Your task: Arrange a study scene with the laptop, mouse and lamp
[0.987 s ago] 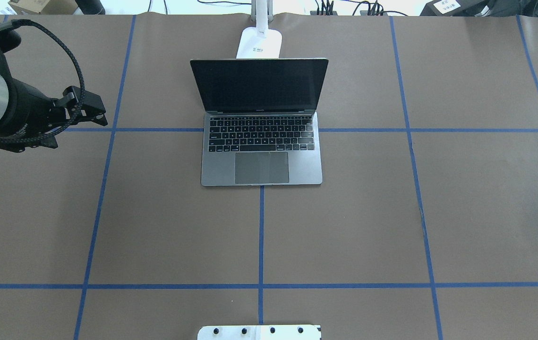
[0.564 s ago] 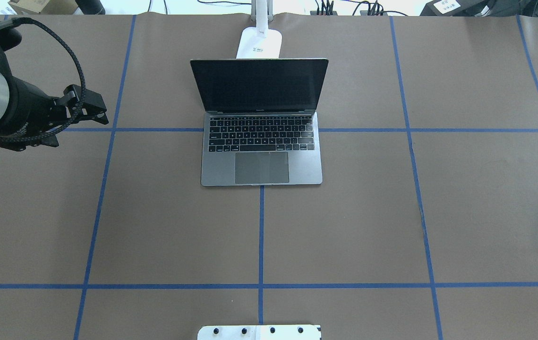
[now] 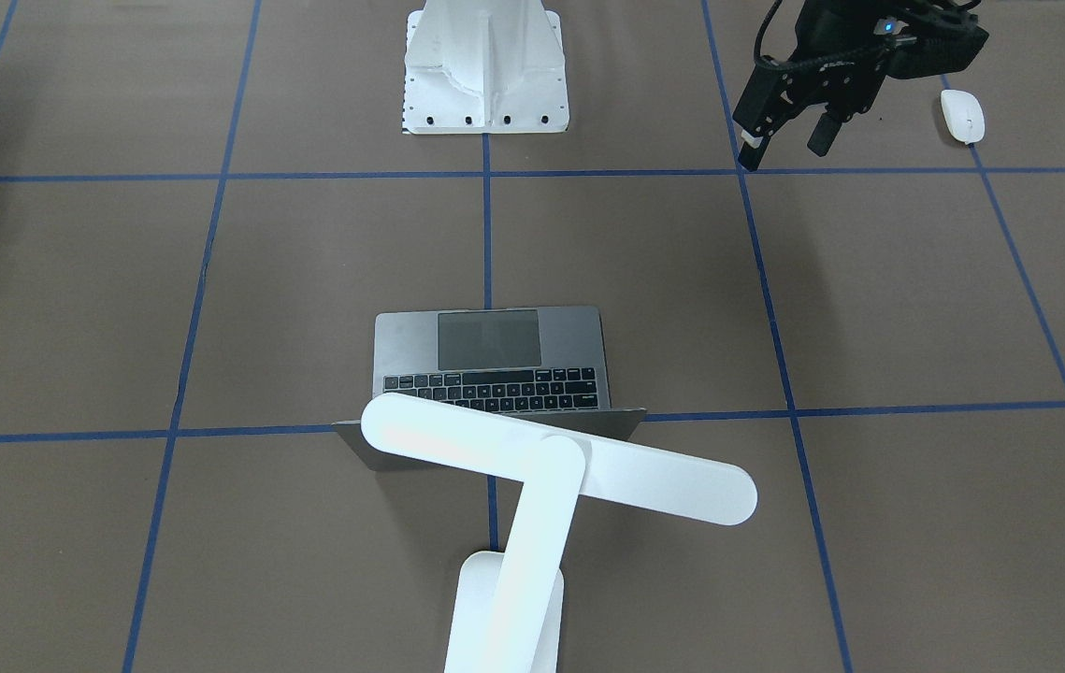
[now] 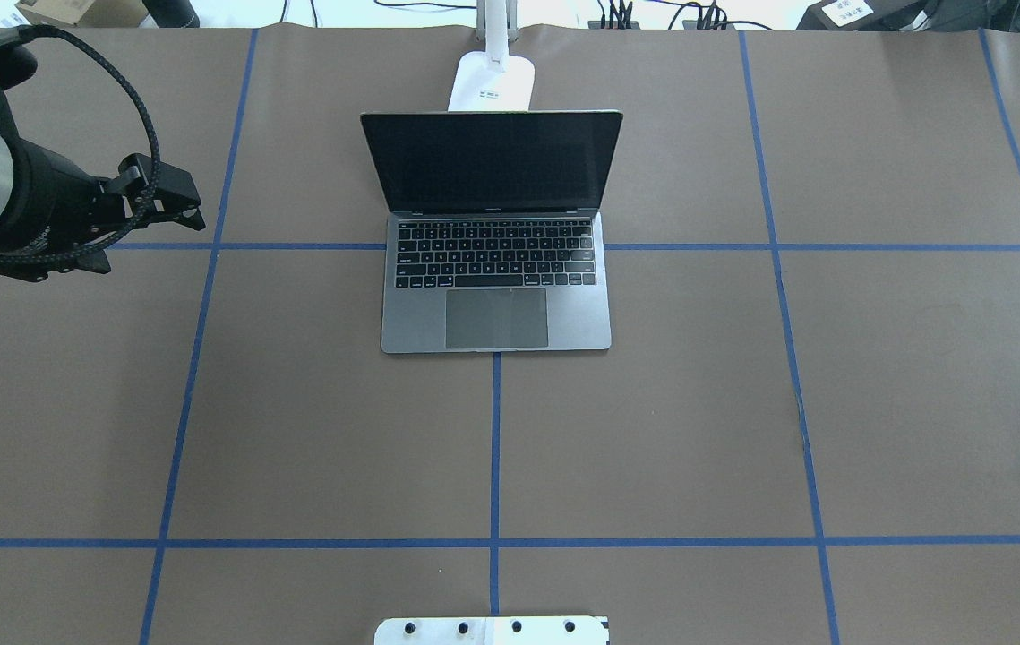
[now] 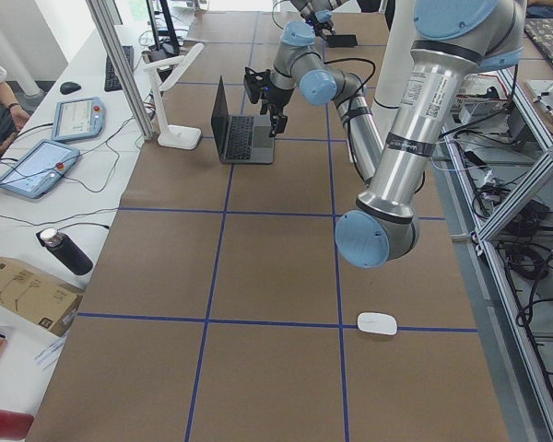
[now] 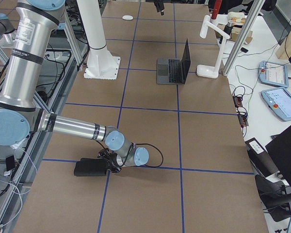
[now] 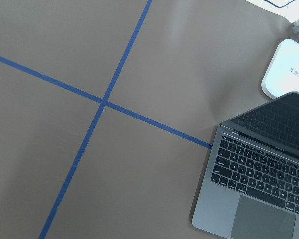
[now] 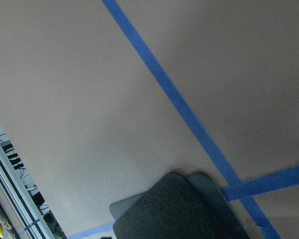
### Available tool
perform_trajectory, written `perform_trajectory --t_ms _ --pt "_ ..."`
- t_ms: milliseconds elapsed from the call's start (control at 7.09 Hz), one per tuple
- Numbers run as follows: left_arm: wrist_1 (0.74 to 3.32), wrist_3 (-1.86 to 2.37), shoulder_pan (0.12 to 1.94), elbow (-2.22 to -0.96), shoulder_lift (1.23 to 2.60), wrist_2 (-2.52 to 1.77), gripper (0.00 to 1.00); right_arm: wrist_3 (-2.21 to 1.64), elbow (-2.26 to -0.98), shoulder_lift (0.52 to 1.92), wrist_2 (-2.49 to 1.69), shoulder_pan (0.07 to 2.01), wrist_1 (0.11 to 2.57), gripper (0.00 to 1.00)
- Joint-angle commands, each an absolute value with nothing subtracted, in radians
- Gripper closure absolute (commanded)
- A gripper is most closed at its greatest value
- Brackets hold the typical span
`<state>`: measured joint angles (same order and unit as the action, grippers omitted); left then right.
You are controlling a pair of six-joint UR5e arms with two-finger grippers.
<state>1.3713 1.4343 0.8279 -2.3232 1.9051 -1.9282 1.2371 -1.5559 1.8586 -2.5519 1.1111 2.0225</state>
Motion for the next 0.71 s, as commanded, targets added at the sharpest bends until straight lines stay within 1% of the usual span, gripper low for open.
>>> perform_trajectory --t_ms 0,282,564 --pt "1.371 1.434 0.828 -2.321 1.905 -1.928 0.0 1.244 -1.549 1.859 -2.551 1.103 2.02 0.19" --pt "1.371 1.434 0.828 -2.322 1.91 -1.928 0.0 1.261 -1.528 1.861 -2.545 1.101 2.017 0.19" --pt "1.37 1.434 0.83 -2.324 1.913 -1.928 0.0 1.275 -1.509 1.861 -2.549 1.098 2.019 0.27"
